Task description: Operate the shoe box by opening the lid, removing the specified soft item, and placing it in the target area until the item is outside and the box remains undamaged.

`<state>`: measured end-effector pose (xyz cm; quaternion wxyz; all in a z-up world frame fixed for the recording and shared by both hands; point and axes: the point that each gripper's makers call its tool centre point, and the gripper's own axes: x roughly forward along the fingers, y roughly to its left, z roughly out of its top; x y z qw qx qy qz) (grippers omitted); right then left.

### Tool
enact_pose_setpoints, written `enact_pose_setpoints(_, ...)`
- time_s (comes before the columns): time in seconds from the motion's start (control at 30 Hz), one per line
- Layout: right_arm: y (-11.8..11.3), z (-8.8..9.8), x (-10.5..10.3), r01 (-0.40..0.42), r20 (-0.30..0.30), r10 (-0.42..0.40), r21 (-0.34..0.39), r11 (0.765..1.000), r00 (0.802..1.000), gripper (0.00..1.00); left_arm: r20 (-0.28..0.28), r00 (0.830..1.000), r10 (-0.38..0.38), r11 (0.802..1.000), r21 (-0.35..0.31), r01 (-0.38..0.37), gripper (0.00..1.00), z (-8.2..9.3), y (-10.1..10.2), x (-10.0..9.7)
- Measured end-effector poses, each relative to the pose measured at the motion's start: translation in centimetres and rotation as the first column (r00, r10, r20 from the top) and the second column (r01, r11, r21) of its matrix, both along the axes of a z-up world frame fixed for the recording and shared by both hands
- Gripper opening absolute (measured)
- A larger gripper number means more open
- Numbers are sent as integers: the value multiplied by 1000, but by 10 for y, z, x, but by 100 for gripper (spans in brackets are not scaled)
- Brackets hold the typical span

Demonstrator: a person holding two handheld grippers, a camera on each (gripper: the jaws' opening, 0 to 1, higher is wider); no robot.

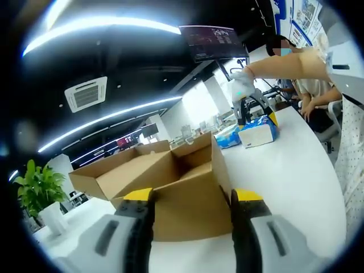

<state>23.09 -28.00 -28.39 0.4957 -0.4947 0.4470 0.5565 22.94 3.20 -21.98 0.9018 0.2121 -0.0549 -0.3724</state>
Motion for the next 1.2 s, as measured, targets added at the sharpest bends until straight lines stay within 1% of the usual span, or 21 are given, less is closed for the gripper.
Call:
enact_pose_setpoints(0.17, 2, -1, 0, 5, 20, -6, 11, 1000, 1000, 76, 0, 1000, 0, 1000, -1, 0, 55, 0, 0, 1)
enact_pose_setpoints(0.33, 0, -2, 2, 46, 52, -47, 12, 999, 998, 78, 0, 1000, 1, 1000, -1, -1, 55, 0, 0, 2)
enact_pose_setpoints(0.4, -3, 0, 2, 53, 81, -54, 15, 998, 995, 78, 0, 1000, 1, 1000, -1, -1, 55, 0, 0, 2)
enact_pose_setpoints(0.53, -7, 8, 5, 94, 136, -101, 56, 994, 986, 76, 1, 1000, 2, 1000, 3, -2, 55, -1, 1, 2)
enact_pose_setpoints(0.63, -12, 18, 8, 118, 193, -136, 101, 988, 972, 76, 3, 1000, 4, 1000, 6, -4, 55, -1, 2, 2)
enact_pose_setpoints(0.73, -13, 27, 5, 130, 232, -162, 148, 981, 959, 74, 4, 1000, 4, 1000, 6, -4, 55, -1, 2, 2)
enact_pose_setpoints(0.77, -13, 31, 6, 138, 254, -177, 166, 976, 951, 73, 4, 1000, 4, 1000, 6, -4, 55, -1, 2, 2)
enact_pose_setpoints(0.8, -14, 32, 6, 139, 263, -181, 171, 975, 948, 72, 4, 1000, 4, 1000, 6, -4, 55, -1, 2, 2)
enact_pose_setpoints(0.83, -15, 37, 7, 136, 297, -189, 189, 973, 936, 72, 4, 1000, 5, 1000, 6, -5, 55, -1, 2, 1)
enact_pose_setpoints(0.87, -15, 40, 5, 138, 305, -199, 211, 968, 931, 72, 4, 1000, 4, 1000, 6, -4, 55, -1, 2, 1)
enact_pose_setpoints(0.93, -13, 48, 4, 152, 333, -239, 267, 952, 912, 70, 4, 1000, 4, 1000, 6, -4, 55, -1, 2, 1)
enact_pose_setpoints(0.97, -13, 49, -1, 152, 331, -246, 285, 946, 911, 68, 5, 1000, 5, 1000, 6, -5, 55, -1, 3, 1)
enact_pose_setpoints(1.0, -13, 51, -5, 146, 336, -244, 290, 946, 910, 65, 5, 1000, 5, 1000, 6, -5, 55, -1, 3, 1)
enact_pose_setpoints(1.03, -12, 52, -8, 133, 354, -241, 301, 944, 904, 64, 4, 1000, 5, 1000, 5, -5, 55, -1, 3, 0)
enact_pose_setpoints(1.1, -11, 56, -11, 141, 373, -269, 335, 932, 888, 63, 4, 1000, 5, 1000, 4, -5, 55, 0, 3, 0)
enact_pose_setpoints(1.13, -11, 56, -11, 143, 373, -274, 342, 929, 886, 62, 3, 1000, 4, 1000, 4, -4, 55, 0, 3, 0)
enact_pose_setpoints(1.2, -11, 59, -14, 154, 381, -310, 387, 909, 871, 58, 4, 1000, 5, 1000, 5, -5, 55, 0, 2, 0)
